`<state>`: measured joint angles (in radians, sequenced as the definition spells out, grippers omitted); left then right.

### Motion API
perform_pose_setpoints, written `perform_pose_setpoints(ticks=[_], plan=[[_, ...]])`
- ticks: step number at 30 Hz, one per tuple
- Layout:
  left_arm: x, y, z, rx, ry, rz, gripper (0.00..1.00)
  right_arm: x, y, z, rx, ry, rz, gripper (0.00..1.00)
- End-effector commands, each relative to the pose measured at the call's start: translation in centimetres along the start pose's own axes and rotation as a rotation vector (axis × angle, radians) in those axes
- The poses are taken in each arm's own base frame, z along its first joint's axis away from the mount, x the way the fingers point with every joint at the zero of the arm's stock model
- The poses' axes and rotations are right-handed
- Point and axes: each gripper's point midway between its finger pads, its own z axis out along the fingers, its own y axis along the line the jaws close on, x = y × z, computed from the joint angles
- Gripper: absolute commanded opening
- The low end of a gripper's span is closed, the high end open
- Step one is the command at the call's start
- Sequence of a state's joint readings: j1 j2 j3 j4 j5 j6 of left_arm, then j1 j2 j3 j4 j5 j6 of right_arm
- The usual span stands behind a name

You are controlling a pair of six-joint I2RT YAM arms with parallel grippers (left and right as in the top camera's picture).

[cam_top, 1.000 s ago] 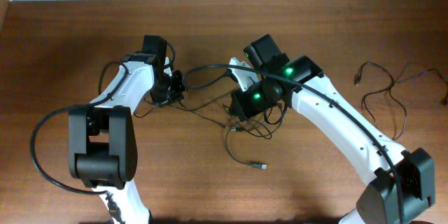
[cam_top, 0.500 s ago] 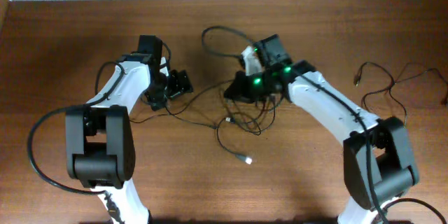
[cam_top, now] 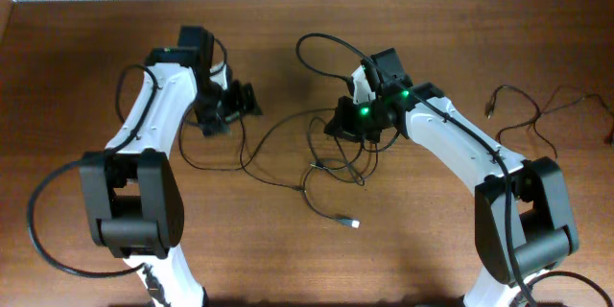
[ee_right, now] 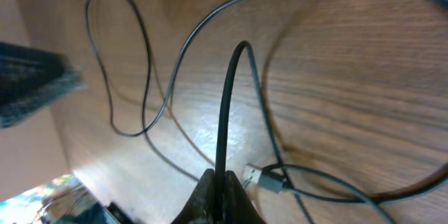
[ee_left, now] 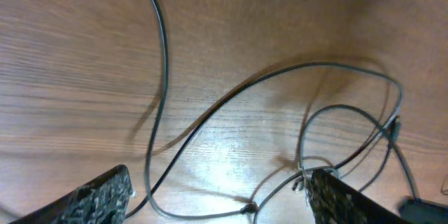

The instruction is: Untangle cables

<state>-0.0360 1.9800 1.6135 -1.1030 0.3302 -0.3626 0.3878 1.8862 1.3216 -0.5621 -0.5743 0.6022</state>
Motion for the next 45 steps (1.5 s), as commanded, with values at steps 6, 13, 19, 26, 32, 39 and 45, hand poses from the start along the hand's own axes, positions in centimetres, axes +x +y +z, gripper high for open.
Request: perform_pose_setpoints(ticks=[6,13,19,26,32,39,45], plan=[[5.1,-3.1,0.4,0.041,0.172,-0.076,0.56,-0.2,-2.0,0.6,0.086,-0.028,0.099,0.04],[12.6,-6.8,8.3,0.074,0.319,-0.190,0.49,-0.6,-5.8,0.4,0.215,-0.050,0.162,0.05],[12.9,-9.3,9.9,0.071,0.262,-0.282,0.49,-0.5,-6.0,0.4,0.222,-0.045,0.163,0.05],[13.0,-8.9,11.2,-0.029,0.155,-0.340,0.47,-0.5,-6.0,0.4,0.222,-0.045,0.163,0.05],[12.6,-8.2,12.0,-0.042,0.118,-0.387,0.39,-0.5,-6.0,0.4,0.222,-0.045,0.162,0.05],[12.0,-7.5,12.5,-0.055,0.076,-0.380,0.23,-0.3,-6.1,0.4,0.228,-0.037,0.167,0.05],[12.2,-8.3,12.1,-0.001,0.116,-0.216,0.00,0.0,-6.3,0.3,0.236,-0.023,0.120,0.05]])
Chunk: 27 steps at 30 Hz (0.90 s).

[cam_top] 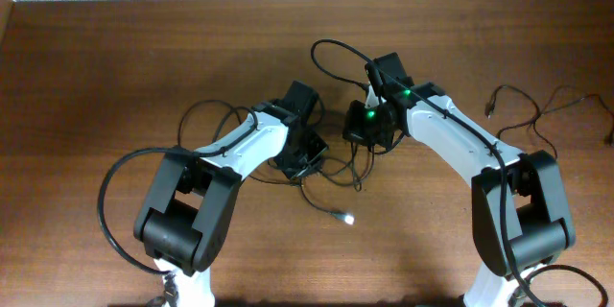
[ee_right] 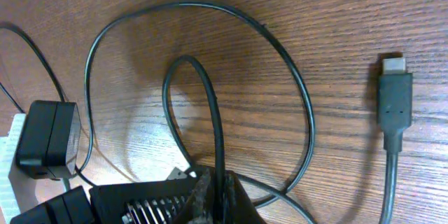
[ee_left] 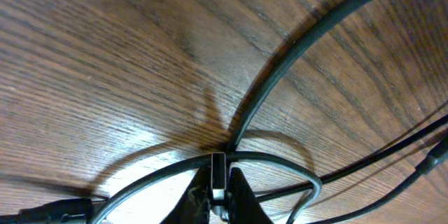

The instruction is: Untangle cables

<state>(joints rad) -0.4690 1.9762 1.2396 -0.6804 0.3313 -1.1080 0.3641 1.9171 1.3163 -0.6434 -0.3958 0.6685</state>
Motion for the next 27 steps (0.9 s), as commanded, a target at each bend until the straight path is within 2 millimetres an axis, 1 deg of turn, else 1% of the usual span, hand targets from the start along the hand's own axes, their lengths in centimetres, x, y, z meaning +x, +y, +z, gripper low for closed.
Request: perform_pose_setpoints(ticks=[1,2,5,6,7,9,11,12,13,14,15,16,17,18,19,22,23,25,27], plan=[[0.2,-0.4,-0.8,0.039,0.032,0.143,0.00,0.3,-1.2,0.5,0.037,0.008,-0.020,0.05],[0.3,-0.9,-1.5,0.073,0.042,0.185,0.00,0.2,-1.6,0.5,0.052,0.004,-0.018,0.05],[0.8,-2.8,-4.9,0.182,0.024,0.340,0.00,0.4,-2.7,0.8,0.094,-0.003,-0.011,0.06],[1.0,-3.4,-6.5,0.216,-0.008,0.404,0.00,0.5,-3.4,1.0,0.120,-0.011,-0.008,0.10],[1.2,-3.8,-7.8,0.239,-0.032,0.444,0.00,0.4,-4.1,1.0,0.152,-0.023,-0.006,0.12],[1.1,-3.5,-10.2,0.263,-0.062,0.443,0.00,0.2,-5.2,1.1,0.205,-0.047,-0.005,0.20],[0.5,-3.1,-12.2,0.286,-0.099,0.441,0.00,0.0,-5.5,1.0,0.218,-0.054,-0.029,0.29],[0.0,-3.0,-13.1,0.299,-0.123,0.448,0.00,0.0,-5.5,1.0,0.218,-0.053,-0.046,0.36],[-1.4,-2.5,-14.6,0.311,-0.175,0.455,0.00,0.0,-5.3,1.0,0.213,-0.047,-0.074,0.56],[-2.5,-2.0,-15.5,0.316,-0.212,0.467,0.00,0.3,-4.1,0.4,0.157,-0.009,-0.128,0.75],[-3.4,-1.4,-16.1,0.316,-0.233,0.466,0.00,0.5,-3.1,-0.4,0.120,0.022,-0.165,0.82],[-4.1,-1.0,-16.4,0.315,-0.247,0.465,0.00,0.7,-1.8,-2.0,0.101,0.050,-0.200,0.84],[-5.2,-0.3,-16.8,0.306,-0.270,0.440,0.00,0.5,-0.6,-3.8,0.102,0.055,-0.234,0.84],[-6.3,0.4,-17.1,0.293,-0.295,0.412,0.00,0.5,0.4,-5.1,0.100,0.060,-0.260,0.86],[-7.2,1.1,-17.5,0.293,-0.308,0.384,0.00,0.9,2.6,-6.7,0.050,0.083,-0.290,0.89],[-7.8,1.7,-17.6,0.262,-0.335,0.454,0.00,2.8,6.0,-7.1,-0.114,0.159,-0.304,0.90],[-8.0,2.1,-17.6,0.237,-0.347,0.451,0.00,3.3,6.6,-7.0,-0.139,0.176,-0.304,0.89],[-8.4,2.8,-17.4,0.194,-0.360,0.437,0.00,4.5,7.4,-6.6,-0.135,0.206,-0.251,0.73],[-8.5,3.1,-17.4,0.179,-0.367,0.432,0.00,5.5,8.1,-5.9,-0.116,0.218,-0.193,0.60]])
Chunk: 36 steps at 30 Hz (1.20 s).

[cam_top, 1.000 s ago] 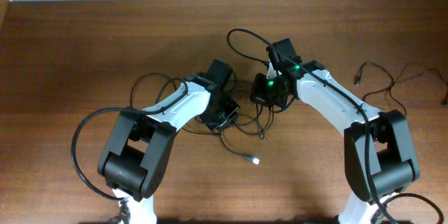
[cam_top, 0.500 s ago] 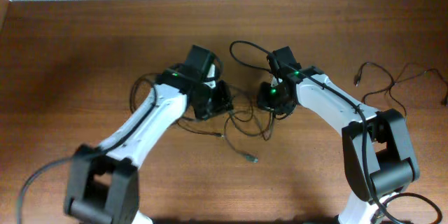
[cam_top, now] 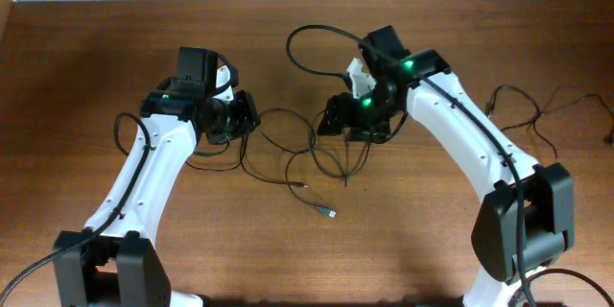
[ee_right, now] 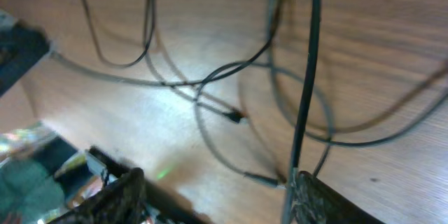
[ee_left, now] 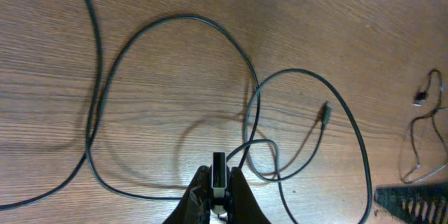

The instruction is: Untangle cables

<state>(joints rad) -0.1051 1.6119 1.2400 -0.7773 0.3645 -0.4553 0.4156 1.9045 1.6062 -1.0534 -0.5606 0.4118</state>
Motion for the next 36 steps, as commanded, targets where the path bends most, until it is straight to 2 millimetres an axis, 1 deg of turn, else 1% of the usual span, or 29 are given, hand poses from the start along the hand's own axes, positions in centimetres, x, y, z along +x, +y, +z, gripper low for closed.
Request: perform_pose_setpoints(ticks=[1,3,5,8,9,10,12,14,15,17,19,21,23,26,27,28,30,33,36], plan=[[-0.6,0.4,-0.9,-0.034,-0.041,0.036,0.00,1.1,2.7,1.0,-0.037,0.019,0.087,0.57],[-0.5,0.4,-0.9,-0.034,-0.036,0.034,0.00,0.8,3.5,2.2,-0.047,0.016,0.135,0.50],[-0.4,0.2,-0.9,-0.022,-0.030,0.041,0.00,0.4,3.3,3.0,-0.038,0.014,0.191,0.45],[-0.6,0.7,-1.1,-0.034,-0.034,0.106,0.00,0.6,2.3,4.2,0.005,0.030,0.211,0.45],[-0.9,1.7,-1.3,-0.073,-0.045,0.095,0.00,0.8,1.4,4.8,0.045,0.028,0.216,0.45],[-1.2,2.4,-1.5,-0.089,-0.053,0.079,0.00,1.4,1.0,5.4,0.061,0.038,0.215,0.45],[-1.5,3.0,-1.7,-0.095,-0.058,0.061,0.00,2.2,1.1,6.1,0.069,0.055,0.207,0.44],[-1.4,2.9,-1.7,-0.090,-0.053,0.060,0.00,2.4,1.1,6.5,0.096,0.048,0.242,0.38],[-1.2,2.6,-1.7,-0.072,-0.046,0.060,0.00,2.3,0.6,6.7,0.139,0.020,0.294,0.36],[-1.0,2.1,-1.7,-0.036,-0.033,0.058,0.00,1.7,-0.2,7.4,0.202,-0.041,0.394,0.35],[-0.7,1.1,-1.7,0.032,-0.010,0.054,0.00,1.2,-0.7,8.2,0.216,-0.069,0.452,0.35],[-0.5,0.5,-2.0,0.094,0.007,0.041,0.00,0.8,-1.1,9.4,0.209,-0.074,0.474,0.35],[-0.3,-0.2,-2.3,0.161,0.027,0.028,0.00,0.4,-0.5,10.4,0.156,-0.060,0.476,0.35],[-0.1,-0.8,-2.5,0.204,0.043,0.023,0.00,0.2,-0.5,10.8,0.149,-0.064,0.552,0.37],[-0.1,-0.8,-2.5,0.207,0.044,0.022,0.00,0.3,-0.3,10.8,0.140,-0.061,0.576,0.37],[0.1,-1.3,-2.6,0.235,0.055,0.023,0.00,0.5,0.0,10.9,0.128,-0.048,0.591,0.37],[0.5,-2.2,-2.9,0.292,0.075,0.024,0.00,0.8,0.4,11.1,0.131,-0.046,0.579,0.36],[0.7,-2.4,-3.0,0.304,0.085,0.020,0.00,1.2,0.8,11.5,0.135,-0.040,0.559,0.35],[1.0,-3.2,-3.3,0.350,0.102,0.021,0.00,1.6,1.4,11.6,0.118,-0.021,0.555,0.35]])
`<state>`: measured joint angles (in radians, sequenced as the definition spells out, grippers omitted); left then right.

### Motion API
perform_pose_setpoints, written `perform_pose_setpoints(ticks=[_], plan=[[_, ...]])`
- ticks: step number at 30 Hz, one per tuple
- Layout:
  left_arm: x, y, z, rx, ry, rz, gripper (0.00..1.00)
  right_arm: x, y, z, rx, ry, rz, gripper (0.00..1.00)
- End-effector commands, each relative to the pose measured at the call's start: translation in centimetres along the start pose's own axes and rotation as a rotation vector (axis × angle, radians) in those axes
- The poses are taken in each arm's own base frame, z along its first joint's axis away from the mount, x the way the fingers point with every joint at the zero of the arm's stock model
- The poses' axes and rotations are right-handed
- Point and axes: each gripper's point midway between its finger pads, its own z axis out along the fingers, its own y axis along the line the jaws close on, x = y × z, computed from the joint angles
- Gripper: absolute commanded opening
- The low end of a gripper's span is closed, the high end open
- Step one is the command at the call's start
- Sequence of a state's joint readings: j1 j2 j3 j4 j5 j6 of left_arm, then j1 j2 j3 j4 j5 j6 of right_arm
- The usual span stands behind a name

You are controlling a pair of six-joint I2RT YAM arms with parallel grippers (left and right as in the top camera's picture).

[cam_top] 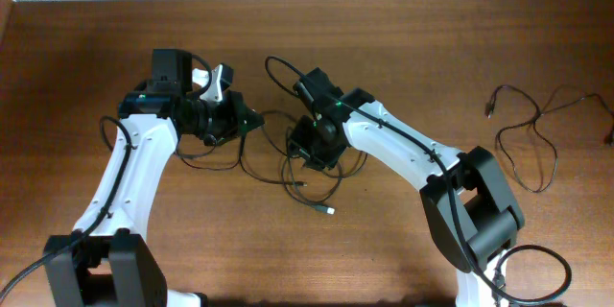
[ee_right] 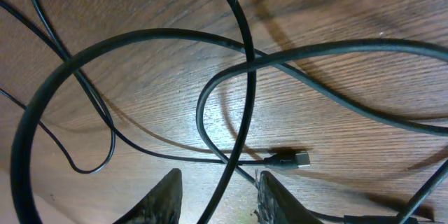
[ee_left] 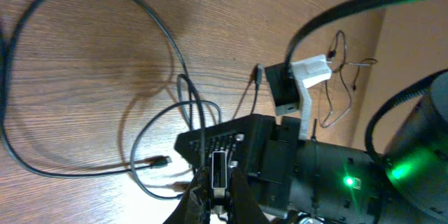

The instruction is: Untangle cables

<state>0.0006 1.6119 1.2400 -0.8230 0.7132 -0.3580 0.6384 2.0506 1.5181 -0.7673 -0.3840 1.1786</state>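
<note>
Several thin black cables (cam_top: 278,158) lie looped over each other at the table's middle; one ends in a silver plug (cam_top: 329,210). My left gripper (cam_top: 237,118) is just left of the tangle, shut on a small cable connector (ee_left: 218,171) that stands upright between its fingers. My right gripper (cam_top: 312,149) is low over the tangle and open. In the right wrist view a black cable (ee_right: 234,161) runs between its two fingers (ee_right: 162,197), and a small plug (ee_right: 297,159) lies just ahead of them.
A separate thin cable (cam_top: 532,129) lies loose near the right edge of the wooden table (cam_top: 403,240). A loop of cable (cam_top: 283,67) rises behind the right wrist. The two wrists are close together over the tangle.
My right gripper has moved left and down, from above the tangle's right side to low over its middle, still open. The left gripper stays shut on the connector, about where it was.
First my left gripper was open to the left of the tangle and the right was shut on a black cable. Then the left was in the tangle, shut on a connector. Later the left was back at the left with it and the right was open; now the right is over the tangle.
</note>
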Motion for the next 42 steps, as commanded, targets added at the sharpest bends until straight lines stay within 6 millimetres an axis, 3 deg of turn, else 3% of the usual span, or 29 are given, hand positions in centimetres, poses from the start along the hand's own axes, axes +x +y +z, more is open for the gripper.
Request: perform_pose_setpoints(ticks=[1,4,8,9,12,17,18,20,21,23,26,28,32,35,36,39,40,42], plan=[[0.1,-1.5,-0.9,0.063,-0.003,0.035,0.00,0.7,-0.1,0.7,0.004,0.030,0.004,0.35],[0.5,-2.3,-0.9,0.109,0.017,0.034,0.00,0.7,-0.2,0.7,0.007,0.027,0.000,0.21],[0.4,-2.0,-0.9,0.092,0.010,0.034,0.00,0.7,-0.2,0.7,0.007,0.026,0.001,0.25],[0.4,-2.0,-0.9,0.091,0.009,0.034,0.00,0.4,-0.3,0.7,0.013,0.011,0.000,0.05],[0.4,-2.0,-0.9,0.091,0.009,0.034,0.00,-1.1,-1.2,0.6,0.063,-0.077,-0.066,0.04],[-0.2,-0.7,-0.8,0.014,-0.021,0.035,0.00,-1.6,-1.4,0.5,0.079,-0.094,-0.190,0.04],[-0.7,0.5,-0.8,-0.057,-0.048,0.033,0.10,-2.0,-1.7,0.5,0.097,-0.111,-0.228,0.04],[-1.8,3.3,-1.3,-0.224,-0.111,0.022,0.89,-2.5,-2.7,0.1,0.151,-0.137,-0.260,0.04],[-2.2,4.5,-1.7,-0.294,-0.140,0.000,1.00,-2.6,-2.6,-0.3,0.147,-0.138,-0.320,0.04],[-2.7,6.5,-2.5,-0.410,-0.191,-0.064,0.99,-2.7,-1.4,-2.5,0.113,-0.164,-0.414,0.04],[-2.8,6.8,-2.6,-0.426,-0.198,-0.069,0.99,-1.8,1.3,-6.5,0.044,-0.220,-0.586,0.04],[-2.8,6.8,-2.6,-0.424,-0.200,-0.068,0.98,-0.7,2.8,-9.8,0.001,-0.255,-0.649,0.04],[-2.8,7.2,-1.9,-0.425,-0.183,-0.101,0.99,2.8,5.6,-14.2,-0.133,-0.213,-0.921,0.04],[-2.6,6.8,-0.8,-0.368,-0.143,-0.094,1.00,2.9,6.6,-15.4,-0.162,-0.245,-0.934,0.04],[-2.6,5.9,0.2,-0.298,-0.100,0.018,1.00,2.7,7.0,-15.6,-0.179,-0.255,-0.918,0.04],[-2.7,4.8,1.0,-0.228,-0.060,0.224,0.84,3.6,7.5,-15.6,-0.230,-0.216,-0.908,0.04],[-2.4,4.8,1.0,-0.225,-0.049,0.226,0.74,3.9,7.8,-16.1,-0.264,-0.193,-0.908,0.04],[-1.9,4.0,1.2,-0.170,-0.024,0.283,0.76,3.5,8.3,-17.6,-0.321,-0.182,-0.896,0.04]])
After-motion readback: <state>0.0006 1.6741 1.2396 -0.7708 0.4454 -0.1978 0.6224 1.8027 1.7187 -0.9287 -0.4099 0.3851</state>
